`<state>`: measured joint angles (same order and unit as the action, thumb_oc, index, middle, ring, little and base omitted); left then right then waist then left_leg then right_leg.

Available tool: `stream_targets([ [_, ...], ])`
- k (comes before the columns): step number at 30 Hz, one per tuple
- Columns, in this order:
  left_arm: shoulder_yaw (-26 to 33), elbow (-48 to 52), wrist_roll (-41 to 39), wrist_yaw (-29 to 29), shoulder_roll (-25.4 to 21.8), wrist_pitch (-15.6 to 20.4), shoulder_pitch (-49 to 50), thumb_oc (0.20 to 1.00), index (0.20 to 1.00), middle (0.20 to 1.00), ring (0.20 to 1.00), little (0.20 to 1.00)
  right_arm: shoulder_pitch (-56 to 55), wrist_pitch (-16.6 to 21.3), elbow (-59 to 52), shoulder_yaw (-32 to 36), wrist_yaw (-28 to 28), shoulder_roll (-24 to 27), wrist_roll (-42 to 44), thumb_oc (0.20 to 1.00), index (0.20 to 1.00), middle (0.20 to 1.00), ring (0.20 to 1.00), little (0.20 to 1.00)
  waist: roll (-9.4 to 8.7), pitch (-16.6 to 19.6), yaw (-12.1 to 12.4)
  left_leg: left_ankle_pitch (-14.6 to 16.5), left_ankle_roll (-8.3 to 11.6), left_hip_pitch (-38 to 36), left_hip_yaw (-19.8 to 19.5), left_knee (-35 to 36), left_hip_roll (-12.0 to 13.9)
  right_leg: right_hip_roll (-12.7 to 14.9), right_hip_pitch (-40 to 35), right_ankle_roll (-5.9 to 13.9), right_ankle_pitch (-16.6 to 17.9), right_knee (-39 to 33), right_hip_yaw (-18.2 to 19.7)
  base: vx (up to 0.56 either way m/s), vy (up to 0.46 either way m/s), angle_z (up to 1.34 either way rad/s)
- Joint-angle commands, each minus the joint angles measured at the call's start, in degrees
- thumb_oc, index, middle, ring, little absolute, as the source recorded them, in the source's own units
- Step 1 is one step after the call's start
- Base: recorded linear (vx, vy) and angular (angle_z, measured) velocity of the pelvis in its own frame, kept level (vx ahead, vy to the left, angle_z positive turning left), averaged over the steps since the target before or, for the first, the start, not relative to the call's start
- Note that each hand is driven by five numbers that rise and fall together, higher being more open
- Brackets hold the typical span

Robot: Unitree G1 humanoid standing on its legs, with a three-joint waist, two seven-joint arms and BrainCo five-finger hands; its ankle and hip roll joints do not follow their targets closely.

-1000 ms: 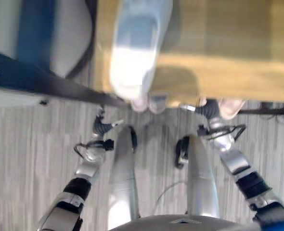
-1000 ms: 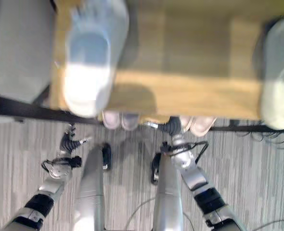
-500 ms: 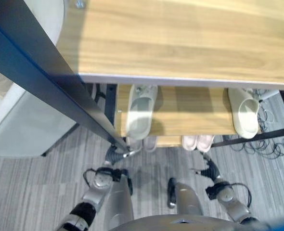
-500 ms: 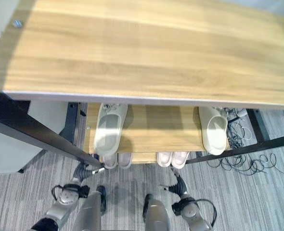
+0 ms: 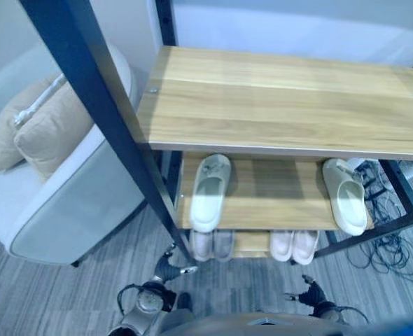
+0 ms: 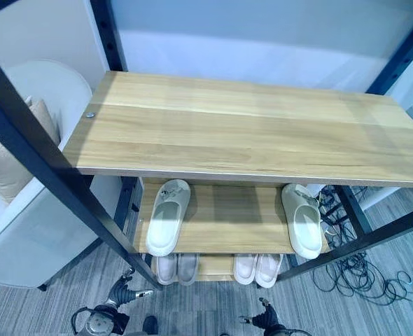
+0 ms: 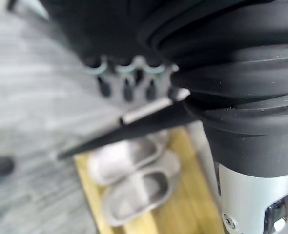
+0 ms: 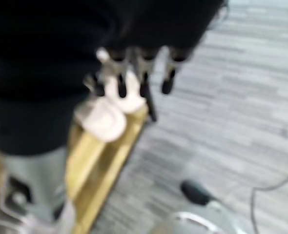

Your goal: Arrange the slippers neatly on the shoe rack.

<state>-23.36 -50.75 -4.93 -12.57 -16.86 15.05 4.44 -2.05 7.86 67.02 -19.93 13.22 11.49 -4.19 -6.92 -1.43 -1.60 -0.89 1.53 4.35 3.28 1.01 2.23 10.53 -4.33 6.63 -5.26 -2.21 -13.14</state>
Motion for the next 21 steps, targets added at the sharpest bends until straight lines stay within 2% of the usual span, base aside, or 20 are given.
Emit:
stream_targets([
  [1,0.61,0.88,1.56,-0.36,3.18,1.50,-4.64,1.000,1.000,1.000,1.000,1.000,2.12,-0.37,-0.06,-1.27,1.04,3.59,-3.33,1.000,1.000,1.000,1.000,1.000,2.20,-2.61,2.50,-0.16,2.93,-1.20,-7.33,-1.66,1.58,-3.92,6.41,0.21,3.32,5.41,0.27,-0.23,-0.023,0.22],
  [2,0.51,0.97,1.54,-0.18,3.40,1.51,-4.69,1.000,1.000,1.000,1.000,1.000,2.22,-0.33,0.13,-1.05,1.07,3.85,-3.48,1.000,1.000,1.000,1.000,1.000,1.96,-2.59,2.43,1.15,2.75,-1.09,-8.58,-3.06,0.83,-3.71,6.23,0.29,3.74,4.53,0.44,-0.18,-0.017,0.25],
  [5,0.51,0.97,1.54,-0.18,3.41,1.52,-4.69,1.000,1.000,1.000,1.000,1.000,2.22,-0.33,0.13,-1.05,1.07,3.85,-3.48,1.000,1.000,1.000,1.000,1.000,1.96,-2.59,2.41,1.17,2.75,-1.07,-8.60,-3.10,0.83,-3.71,6.22,0.29,3.75,4.52,0.42,-0.08,0.071,0.22],
  [6,-0.19,0.96,0.77,0.34,4.73,1.18,-4.53,1.000,1.000,1.000,1.000,1.000,2.65,-0.75,1.17,-0.26,0.97,4.77,-2.74,1.000,1.000,1.000,1.000,1.000,2.91,-2.33,1.24,4.97,2.18,-4.49,-6.74,-3.84,0.67,-3.38,7.40,0.44,5.09,2.99,1.97,-0.27,0.272,-0.03],
  [7,-0.30,0.84,0.30,0.71,5.04,1.18,-4.29,1.000,1.000,1.000,1.000,1.000,2.37,-0.67,1.17,0.26,1.21,4.84,-2.30,1.000,1.000,1.000,1.000,1.000,3.50,-2.01,0.97,5.53,1.82,-5.46,-6.27,-1.02,0.50,-3.49,8.03,0.49,5.18,3.33,2.90,-0.33,0.331,-0.22],
  [9,-1.73,2.91,1.96,0.14,4.33,1.84,-5.28,1.000,1.000,1.000,1.000,1.000,2.41,-0.71,1.94,1.44,1.12,4.50,-0.61,1.000,1.000,1.000,1.000,1.000,3.80,-1.92,0.58,5.79,1.13,-5.29,-6.02,0.39,-0.26,-2.88,9.31,1.05,7.00,3.11,3.49,-0.17,0.159,-0.36],
  [12,-2.27,13.84,2.39,1.19,0.63,2.93,-4.06,1.000,1.000,1.000,1.000,1.000,2.07,-0.78,1.74,2.77,0.58,4.22,1.20,1.000,1.000,1.000,1.000,1.000,4.04,-2.29,0.57,5.39,0.33,-5.90,-4.92,1.82,-0.91,-1.98,11.04,2.47,10.45,3.01,3.71,-0.14,0.090,-0.10],
  [13,-2.25,13.98,2.34,1.24,0.52,2.84,-4.01,1.000,1.000,1.000,1.000,1.000,2.08,-0.79,1.74,2.77,0.58,4.17,1.21,1.000,1.000,1.000,1.000,1.000,3.98,-2.26,0.63,5.40,0.31,-5.83,-4.86,1.77,-0.94,-1.96,11.13,2.49,10.48,3.04,3.78,-0.28,0.037,-0.22],
  [14,-3.44,17.92,2.57,3.24,-1.90,3.16,-3.66,1.000,1.000,1.000,1.000,1.000,2.71,-0.99,1.63,3.29,0.41,3.72,1.81,1.000,1.000,1.000,1.000,1.000,4.85,-3.50,0.86,4.92,-0.32,-4.31,-4.14,0.60,-0.43,-1.38,12.94,3.24,9.52,5.00,3.80,-0.27,0.014,-0.31],
  [16,-3.78,19.47,2.51,4.38,-2.89,3.28,-3.45,1.000,1.000,1.000,1.000,1.000,2.82,-1.04,1.76,3.21,0.17,3.44,1.71,1.000,1.000,1.000,1.000,1.000,5.23,-3.80,0.89,4.66,-0.58,-3.40,-3.72,0.21,-0.25,-0.88,12.88,3.05,8.47,6.78,3.84,-0.23,0.002,-0.40],
  [18,-4.98,23.03,3.30,7.20,-5.65,3.32,-3.18,1.000,1.000,1.000,1.000,1.000,2.49,-1.18,2.55,3.62,-0.62,2.99,1.28,1.000,1.000,1.000,1.000,1.000,6.01,-4.05,1.14,4.36,-0.90,-2.27,-3.71,-0.57,-0.18,0.01,10.76,2.69,6.30,11.65,6.18,-0.18,-0.049,-0.18],
  [19,-5.39,24.73,3.39,8.31,-6.65,3.34,-2.81,1.000,1.000,1.000,1.000,1.000,2.25,-1.31,2.76,3.64,-0.85,2.91,0.87,1.000,1.000,1.000,1.000,1.000,6.00,-3.54,1.39,4.05,-0.85,-1.56,-4.04,-0.87,-0.28,0.46,9.62,2.90,6.32,11.97,7.40,-0.13,-0.159,0.17],
  [21,-6.04,29.41,3.26,10.10,-8.35,3.74,-2.18,1.000,1.000,1.000,1.000,1.000,1.82,-2.08,3.53,3.28,-1.25,3.12,-0.58,1.000,1.000,1.000,1.000,1.000,5.59,-2.52,2.22,4.07,-0.55,-1.09,-4.12,-1.44,-0.61,0.72,6.01,2.78,4.32,8.19,8.67,-0.07,-0.169,0.27],
])
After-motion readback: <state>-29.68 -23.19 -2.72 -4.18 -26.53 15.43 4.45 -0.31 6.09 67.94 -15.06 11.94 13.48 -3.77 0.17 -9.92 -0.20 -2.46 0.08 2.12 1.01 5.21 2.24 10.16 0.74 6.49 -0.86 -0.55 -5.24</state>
